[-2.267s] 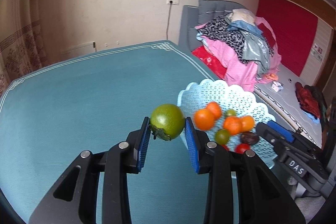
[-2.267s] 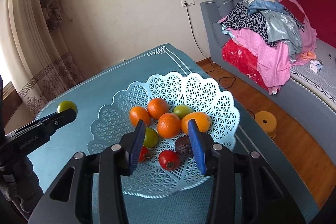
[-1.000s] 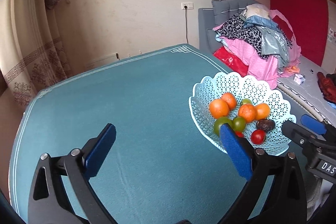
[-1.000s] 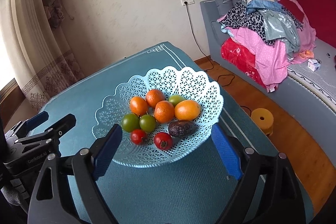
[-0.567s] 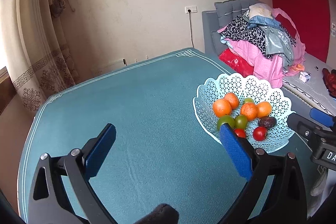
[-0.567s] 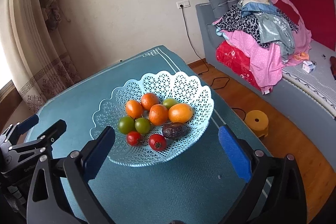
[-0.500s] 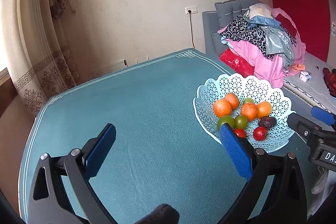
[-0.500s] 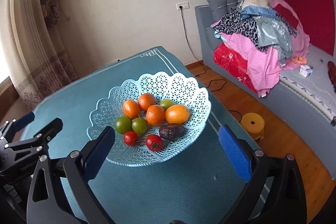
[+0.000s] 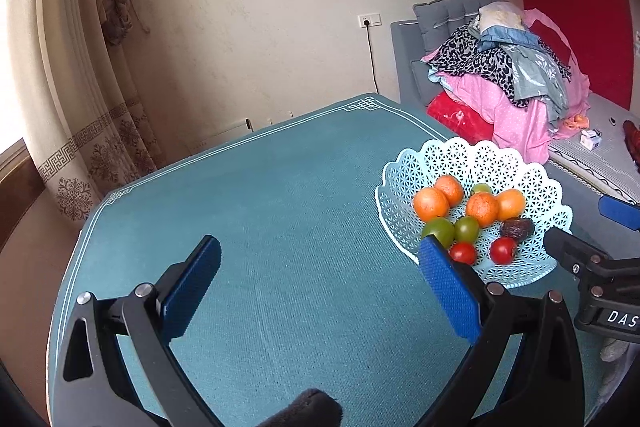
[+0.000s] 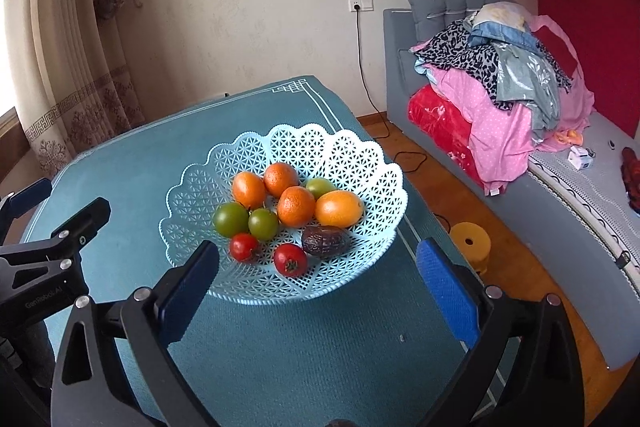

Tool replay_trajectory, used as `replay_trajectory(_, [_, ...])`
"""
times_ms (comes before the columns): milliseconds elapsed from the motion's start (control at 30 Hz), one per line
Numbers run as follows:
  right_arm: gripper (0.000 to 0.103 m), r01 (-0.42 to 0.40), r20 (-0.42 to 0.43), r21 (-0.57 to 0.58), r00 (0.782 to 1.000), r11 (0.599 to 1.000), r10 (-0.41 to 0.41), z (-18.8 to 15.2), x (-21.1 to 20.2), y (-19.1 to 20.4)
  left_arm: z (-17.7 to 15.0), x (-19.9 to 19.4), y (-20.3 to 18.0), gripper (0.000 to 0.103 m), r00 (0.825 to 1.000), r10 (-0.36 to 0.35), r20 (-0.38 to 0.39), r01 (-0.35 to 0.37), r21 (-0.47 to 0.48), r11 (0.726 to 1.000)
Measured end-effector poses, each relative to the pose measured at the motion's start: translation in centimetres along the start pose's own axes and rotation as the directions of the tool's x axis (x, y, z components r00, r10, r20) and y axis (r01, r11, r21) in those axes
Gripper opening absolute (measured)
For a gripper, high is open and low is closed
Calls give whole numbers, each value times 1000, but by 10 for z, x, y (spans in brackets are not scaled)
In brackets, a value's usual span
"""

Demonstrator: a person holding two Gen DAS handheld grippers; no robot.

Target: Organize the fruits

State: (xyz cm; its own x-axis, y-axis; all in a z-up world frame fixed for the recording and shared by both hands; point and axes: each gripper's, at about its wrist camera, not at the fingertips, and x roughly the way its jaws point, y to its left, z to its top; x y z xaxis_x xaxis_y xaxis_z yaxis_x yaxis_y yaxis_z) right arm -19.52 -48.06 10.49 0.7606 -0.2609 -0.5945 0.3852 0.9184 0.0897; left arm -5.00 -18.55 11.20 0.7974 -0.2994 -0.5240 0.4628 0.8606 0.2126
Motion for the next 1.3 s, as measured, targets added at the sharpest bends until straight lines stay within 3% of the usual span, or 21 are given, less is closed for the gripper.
replay_trajectory(400, [98, 39, 13, -15, 999, 999, -39, 1, 0, 0, 1, 1, -3, 100, 1000, 4, -5, -4, 14, 1000])
replay_trajectory(1300, [98, 48, 22, -3, 999, 999, -48, 2, -2, -2, 5, -2, -8, 100, 1000, -2, 1, 2, 26, 1000])
